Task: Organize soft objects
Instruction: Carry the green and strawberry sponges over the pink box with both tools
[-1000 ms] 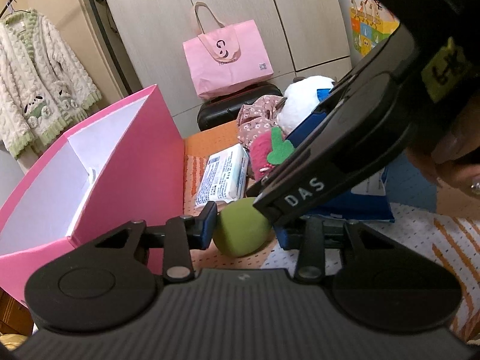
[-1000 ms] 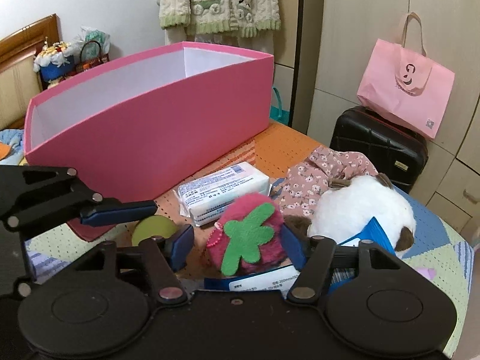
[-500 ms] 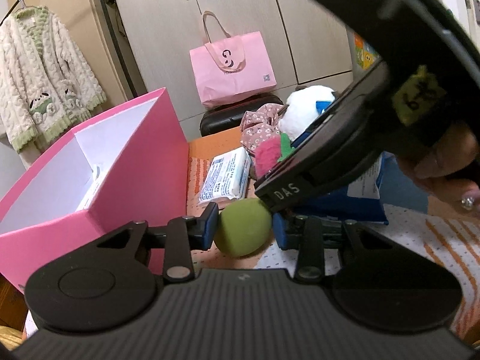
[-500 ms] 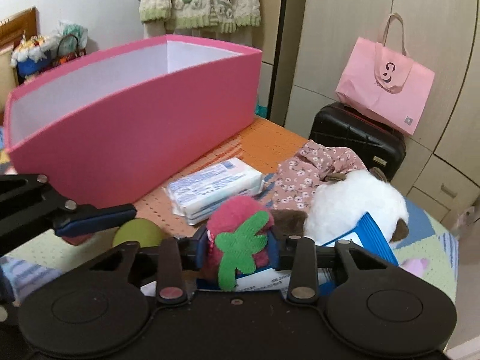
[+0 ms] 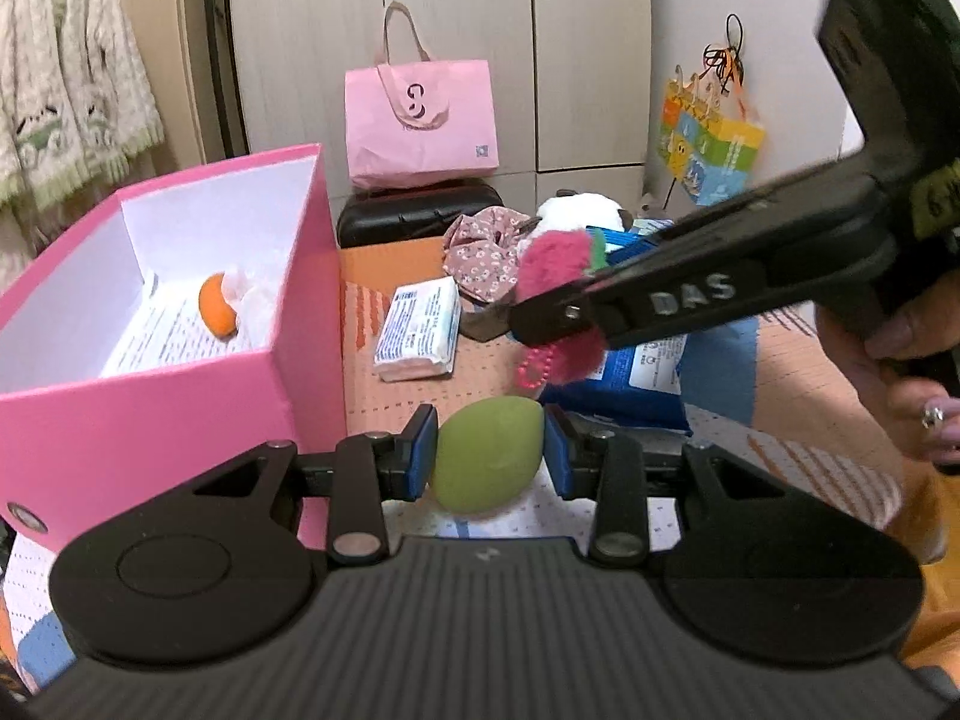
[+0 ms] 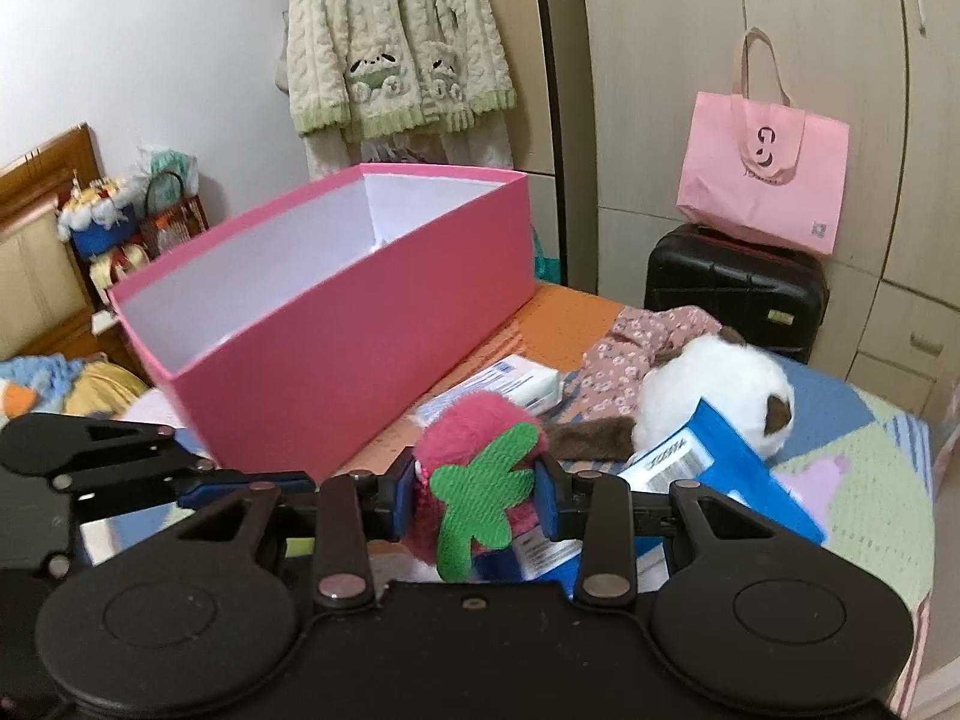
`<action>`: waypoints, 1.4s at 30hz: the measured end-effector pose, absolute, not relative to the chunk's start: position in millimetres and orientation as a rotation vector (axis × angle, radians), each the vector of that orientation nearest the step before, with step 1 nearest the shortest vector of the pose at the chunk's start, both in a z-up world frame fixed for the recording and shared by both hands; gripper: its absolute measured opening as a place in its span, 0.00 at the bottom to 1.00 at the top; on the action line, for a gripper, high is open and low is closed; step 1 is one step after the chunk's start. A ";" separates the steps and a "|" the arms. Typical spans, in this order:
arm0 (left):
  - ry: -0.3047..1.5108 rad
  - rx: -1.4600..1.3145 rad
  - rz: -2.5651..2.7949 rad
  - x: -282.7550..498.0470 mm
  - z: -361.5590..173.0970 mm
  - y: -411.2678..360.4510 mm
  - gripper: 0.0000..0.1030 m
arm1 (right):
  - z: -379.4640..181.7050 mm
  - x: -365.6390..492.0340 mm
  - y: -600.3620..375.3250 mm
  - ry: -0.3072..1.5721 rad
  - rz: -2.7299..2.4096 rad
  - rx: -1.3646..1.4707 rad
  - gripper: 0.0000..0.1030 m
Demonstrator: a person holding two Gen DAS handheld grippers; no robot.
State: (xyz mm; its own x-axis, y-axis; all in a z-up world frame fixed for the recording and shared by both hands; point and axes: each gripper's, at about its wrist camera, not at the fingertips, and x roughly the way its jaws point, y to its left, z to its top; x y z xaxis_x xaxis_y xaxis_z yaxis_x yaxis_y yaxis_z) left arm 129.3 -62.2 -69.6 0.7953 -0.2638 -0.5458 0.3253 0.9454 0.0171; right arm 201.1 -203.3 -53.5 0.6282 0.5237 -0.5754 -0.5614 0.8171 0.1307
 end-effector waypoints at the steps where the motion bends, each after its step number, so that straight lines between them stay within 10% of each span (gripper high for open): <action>1: 0.575 0.105 -0.322 128.6 -69.2 -59.2 0.35 | -53.7 199.2 -203.8 0.644 0.627 -0.053 0.42; 42: 0.739 0.001 -0.557 93.9 26.7 80.1 0.35 | 24.2 103.2 -126.4 0.663 0.806 -0.026 0.42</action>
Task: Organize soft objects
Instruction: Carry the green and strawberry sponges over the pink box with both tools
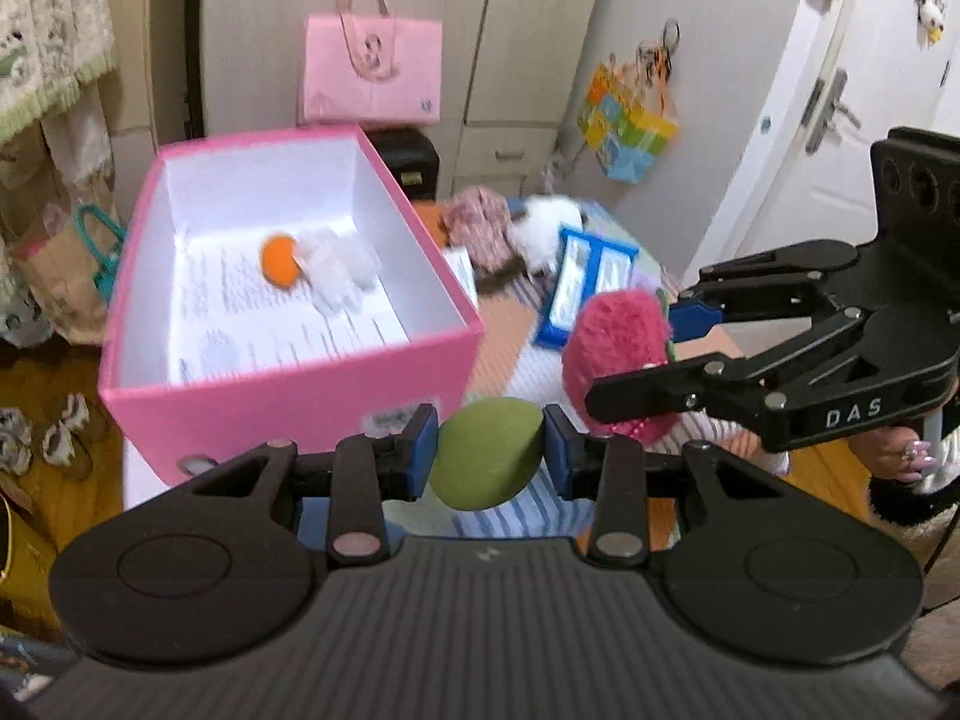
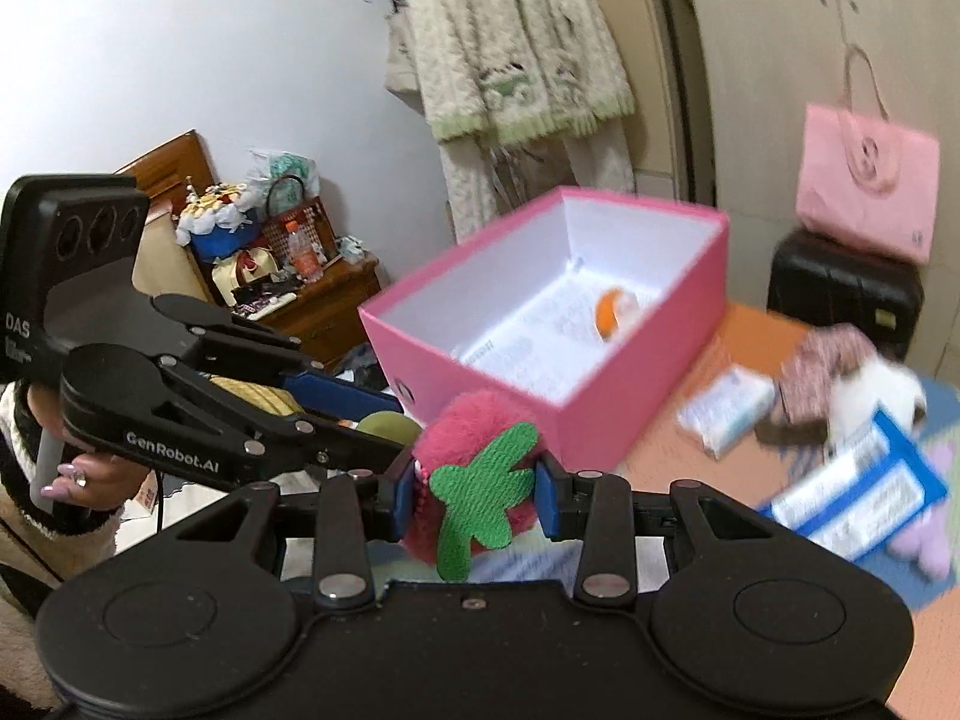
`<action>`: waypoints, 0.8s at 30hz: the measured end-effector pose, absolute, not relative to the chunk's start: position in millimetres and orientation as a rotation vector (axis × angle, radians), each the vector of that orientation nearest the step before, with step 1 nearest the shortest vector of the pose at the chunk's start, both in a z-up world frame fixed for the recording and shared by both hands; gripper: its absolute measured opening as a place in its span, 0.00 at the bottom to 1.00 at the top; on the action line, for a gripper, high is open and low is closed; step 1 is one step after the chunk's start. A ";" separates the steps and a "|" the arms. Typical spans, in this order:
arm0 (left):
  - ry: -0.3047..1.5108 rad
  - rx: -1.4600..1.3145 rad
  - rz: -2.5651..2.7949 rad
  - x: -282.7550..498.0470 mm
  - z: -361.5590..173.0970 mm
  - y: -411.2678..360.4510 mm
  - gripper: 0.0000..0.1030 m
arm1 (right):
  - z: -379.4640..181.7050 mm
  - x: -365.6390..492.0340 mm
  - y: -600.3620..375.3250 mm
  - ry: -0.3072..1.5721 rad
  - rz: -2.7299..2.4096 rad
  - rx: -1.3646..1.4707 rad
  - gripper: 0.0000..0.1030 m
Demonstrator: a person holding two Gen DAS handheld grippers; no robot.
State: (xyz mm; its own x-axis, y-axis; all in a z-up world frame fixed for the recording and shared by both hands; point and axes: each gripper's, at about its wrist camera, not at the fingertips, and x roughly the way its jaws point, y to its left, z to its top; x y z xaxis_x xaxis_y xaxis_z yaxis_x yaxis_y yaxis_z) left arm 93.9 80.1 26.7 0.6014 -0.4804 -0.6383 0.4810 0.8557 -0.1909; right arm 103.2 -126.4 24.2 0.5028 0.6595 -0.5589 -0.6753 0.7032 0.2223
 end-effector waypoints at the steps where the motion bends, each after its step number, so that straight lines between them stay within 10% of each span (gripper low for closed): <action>1: 0.727 -0.002 -0.554 95.5 30.4 83.5 0.35 | 28.1 104.9 -123.4 0.654 0.810 -0.033 0.42; 24: 0.733 -0.010 -0.327 244.4 4.2 114.7 0.35 | 13.9 235.6 -26.4 0.635 0.793 -0.367 0.42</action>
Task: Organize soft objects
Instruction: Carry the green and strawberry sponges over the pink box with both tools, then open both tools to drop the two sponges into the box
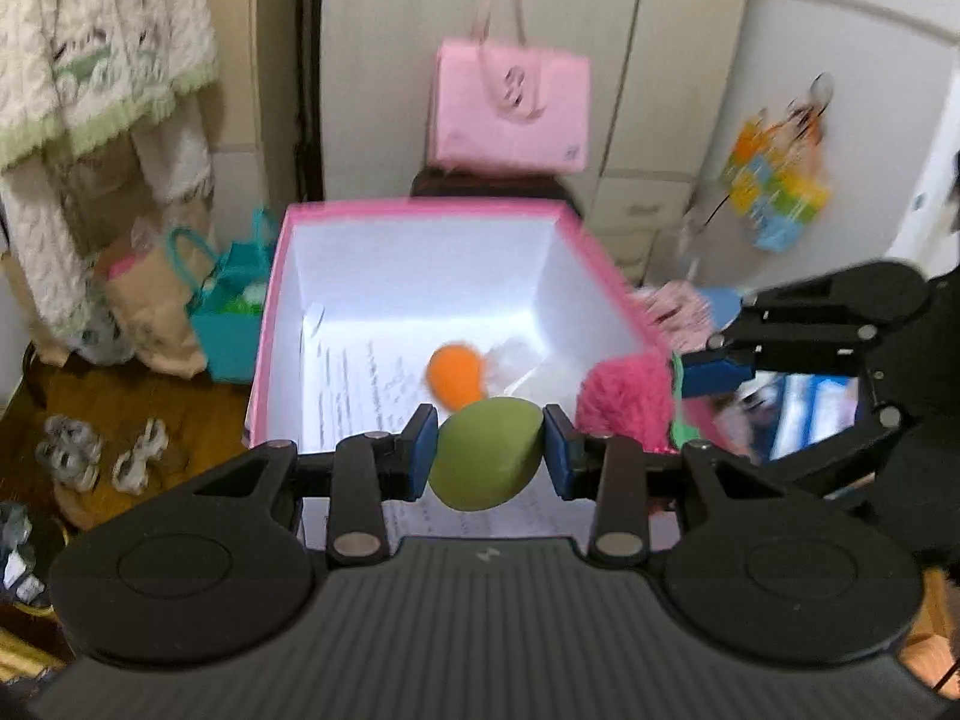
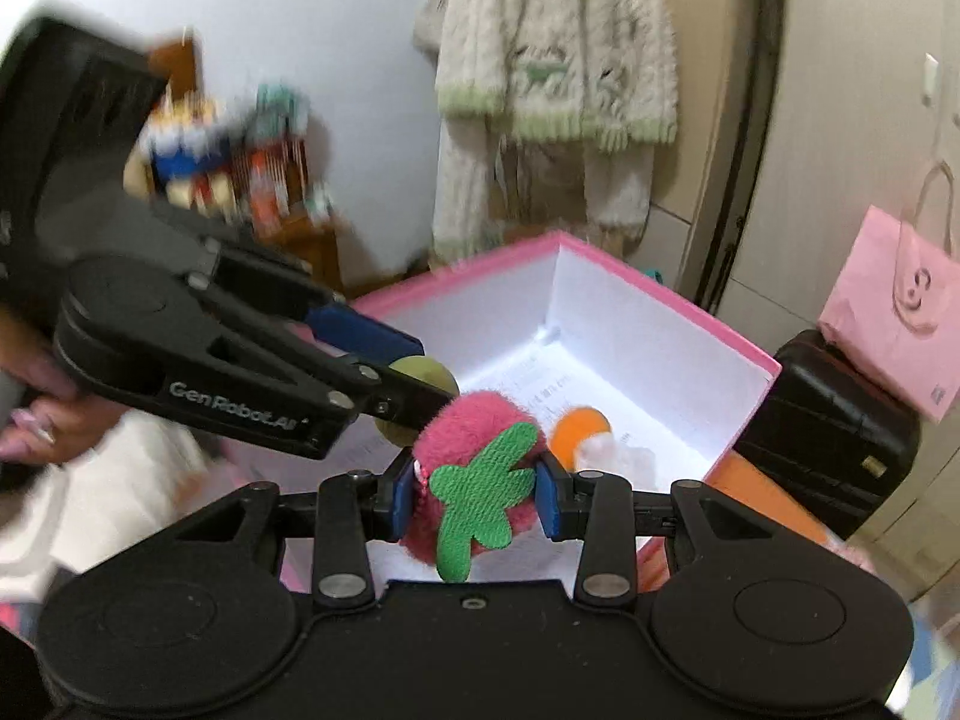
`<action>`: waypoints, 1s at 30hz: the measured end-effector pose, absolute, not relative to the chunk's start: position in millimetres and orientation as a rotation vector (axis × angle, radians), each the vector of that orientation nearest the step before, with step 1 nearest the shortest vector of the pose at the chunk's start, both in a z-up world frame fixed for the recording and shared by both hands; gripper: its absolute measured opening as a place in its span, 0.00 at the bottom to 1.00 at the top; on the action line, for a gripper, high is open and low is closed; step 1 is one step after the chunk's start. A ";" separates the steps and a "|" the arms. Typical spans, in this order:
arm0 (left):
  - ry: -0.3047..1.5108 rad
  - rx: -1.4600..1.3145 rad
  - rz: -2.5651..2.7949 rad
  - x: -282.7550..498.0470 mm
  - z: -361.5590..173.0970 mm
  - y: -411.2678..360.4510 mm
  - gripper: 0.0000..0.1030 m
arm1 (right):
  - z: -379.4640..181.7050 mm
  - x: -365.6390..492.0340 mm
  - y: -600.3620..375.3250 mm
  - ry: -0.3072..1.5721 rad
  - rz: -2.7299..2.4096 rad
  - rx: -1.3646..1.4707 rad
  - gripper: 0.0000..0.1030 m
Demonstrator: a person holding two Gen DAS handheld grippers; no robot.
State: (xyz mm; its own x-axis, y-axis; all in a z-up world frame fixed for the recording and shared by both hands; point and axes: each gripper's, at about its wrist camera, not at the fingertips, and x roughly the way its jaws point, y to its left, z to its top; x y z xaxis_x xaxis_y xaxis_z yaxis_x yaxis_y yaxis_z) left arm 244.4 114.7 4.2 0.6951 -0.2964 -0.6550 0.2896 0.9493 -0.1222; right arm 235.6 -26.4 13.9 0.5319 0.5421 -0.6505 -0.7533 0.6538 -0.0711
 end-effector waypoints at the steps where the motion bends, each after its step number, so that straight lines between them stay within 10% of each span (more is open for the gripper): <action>1: 0.748 -0.003 -0.322 248.5 -0.6 114.3 0.35 | 9.6 239.3 -20.8 0.640 0.789 -0.403 0.42; 16: 0.930 0.028 -0.292 297.5 -17.9 111.4 0.36 | -13.2 289.6 10.2 0.796 0.842 -0.541 0.45; 23: 0.923 0.039 -0.288 296.6 -15.4 111.7 0.46 | -13.1 295.0 8.2 0.786 0.812 -0.516 0.69; 30: 0.857 0.064 -0.305 269.6 0.9 113.7 0.57 | -2.9 280.6 -1.8 0.746 0.775 -0.472 0.71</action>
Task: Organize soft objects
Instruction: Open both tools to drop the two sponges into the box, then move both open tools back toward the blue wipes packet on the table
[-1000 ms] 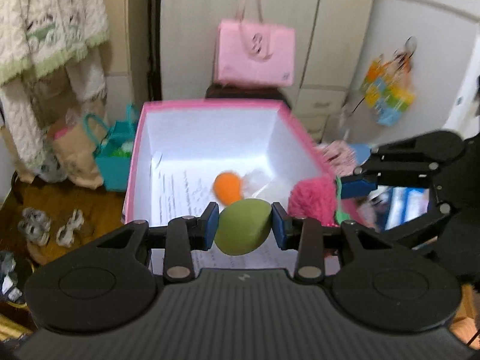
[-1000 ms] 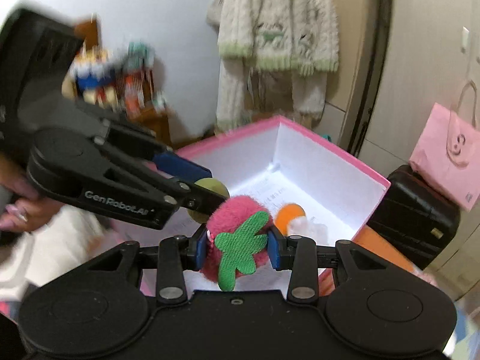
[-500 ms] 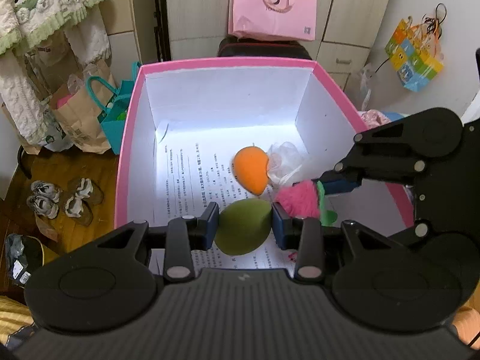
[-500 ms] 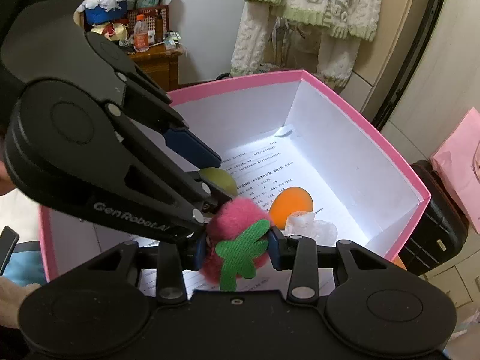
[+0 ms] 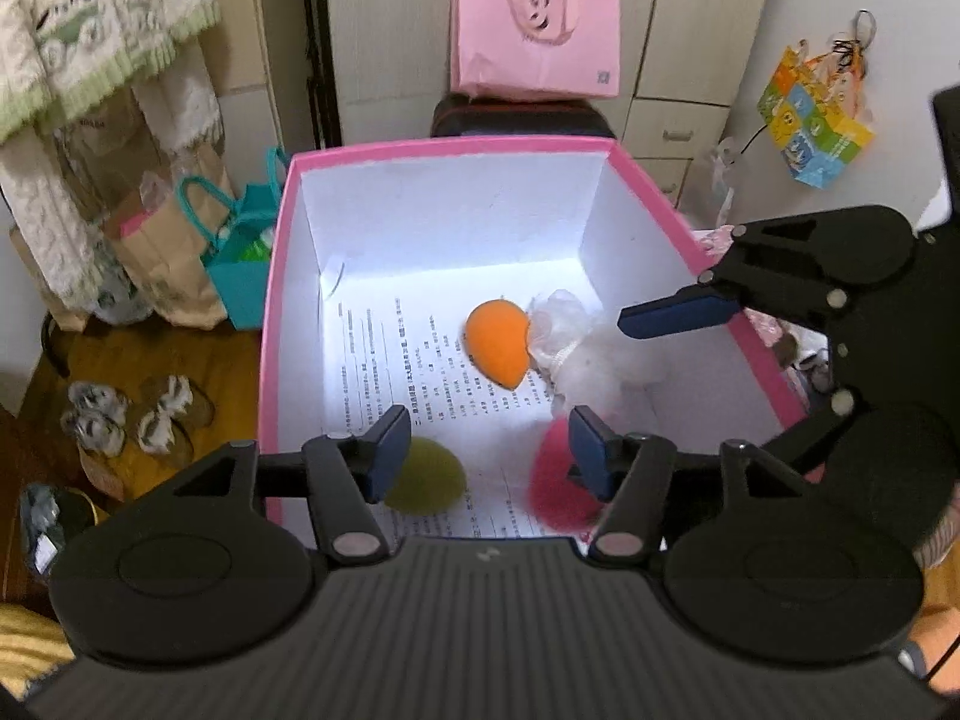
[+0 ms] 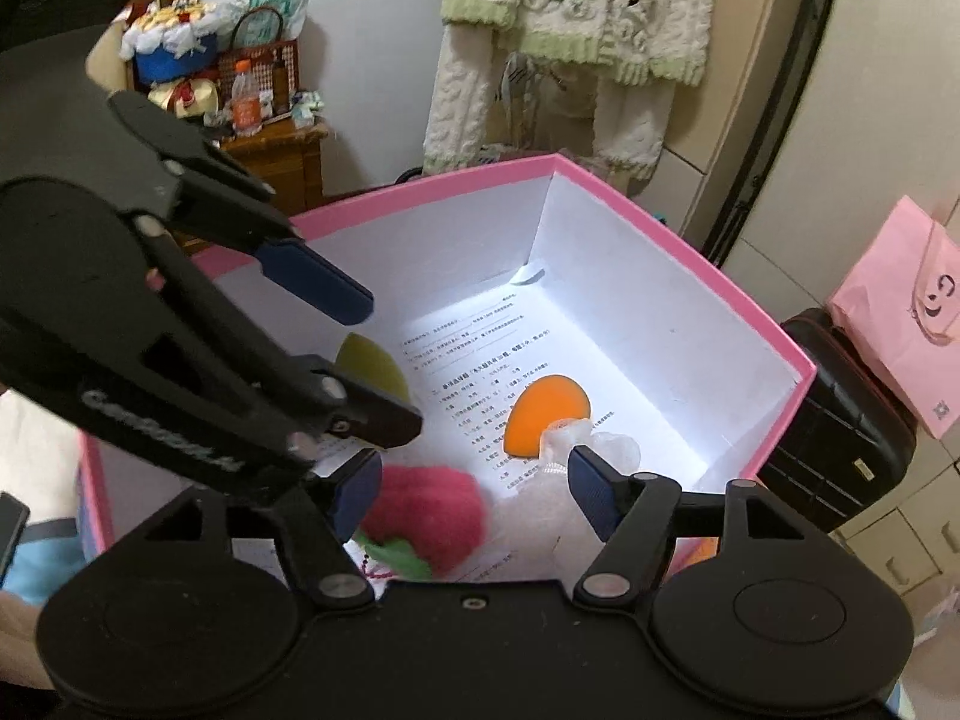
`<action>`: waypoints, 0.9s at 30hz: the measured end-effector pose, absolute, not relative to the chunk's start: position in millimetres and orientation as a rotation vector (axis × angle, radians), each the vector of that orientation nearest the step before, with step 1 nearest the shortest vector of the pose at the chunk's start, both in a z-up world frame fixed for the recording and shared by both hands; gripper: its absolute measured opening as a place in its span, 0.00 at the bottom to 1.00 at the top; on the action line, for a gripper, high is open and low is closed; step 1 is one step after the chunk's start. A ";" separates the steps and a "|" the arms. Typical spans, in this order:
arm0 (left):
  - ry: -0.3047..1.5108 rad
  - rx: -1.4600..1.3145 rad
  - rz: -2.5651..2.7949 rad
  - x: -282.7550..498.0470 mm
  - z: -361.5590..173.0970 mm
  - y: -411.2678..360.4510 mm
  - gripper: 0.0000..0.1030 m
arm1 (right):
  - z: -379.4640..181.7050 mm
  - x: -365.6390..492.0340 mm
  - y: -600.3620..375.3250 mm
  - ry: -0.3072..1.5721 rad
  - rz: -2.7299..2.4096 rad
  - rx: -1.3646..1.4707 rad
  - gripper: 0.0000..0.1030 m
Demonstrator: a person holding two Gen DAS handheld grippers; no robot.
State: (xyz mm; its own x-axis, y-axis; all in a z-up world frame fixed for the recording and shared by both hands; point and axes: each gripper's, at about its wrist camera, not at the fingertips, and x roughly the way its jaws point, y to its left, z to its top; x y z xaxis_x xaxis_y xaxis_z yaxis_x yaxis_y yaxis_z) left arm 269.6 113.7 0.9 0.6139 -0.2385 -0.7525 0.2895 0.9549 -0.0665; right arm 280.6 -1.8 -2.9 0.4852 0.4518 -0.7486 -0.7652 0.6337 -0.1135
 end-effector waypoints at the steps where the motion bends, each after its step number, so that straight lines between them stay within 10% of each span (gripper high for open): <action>1: 0.846 0.068 -0.313 263.7 4.6 113.7 0.57 | -0.9 278.2 -2.7 0.740 0.772 -0.465 0.71; 27: 0.685 0.150 -0.436 125.7 79.8 108.3 0.77 | 62.7 148.4 -55.9 0.628 0.742 -0.382 0.73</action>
State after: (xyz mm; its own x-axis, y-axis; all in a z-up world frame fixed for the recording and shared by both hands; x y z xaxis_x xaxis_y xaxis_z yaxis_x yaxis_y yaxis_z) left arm 125.7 108.3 79.8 0.6886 -0.3402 -0.6404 0.4369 0.8995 -0.0080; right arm 148.4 -55.9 62.7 0.5690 0.5049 -0.6490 -0.7237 0.6823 -0.1036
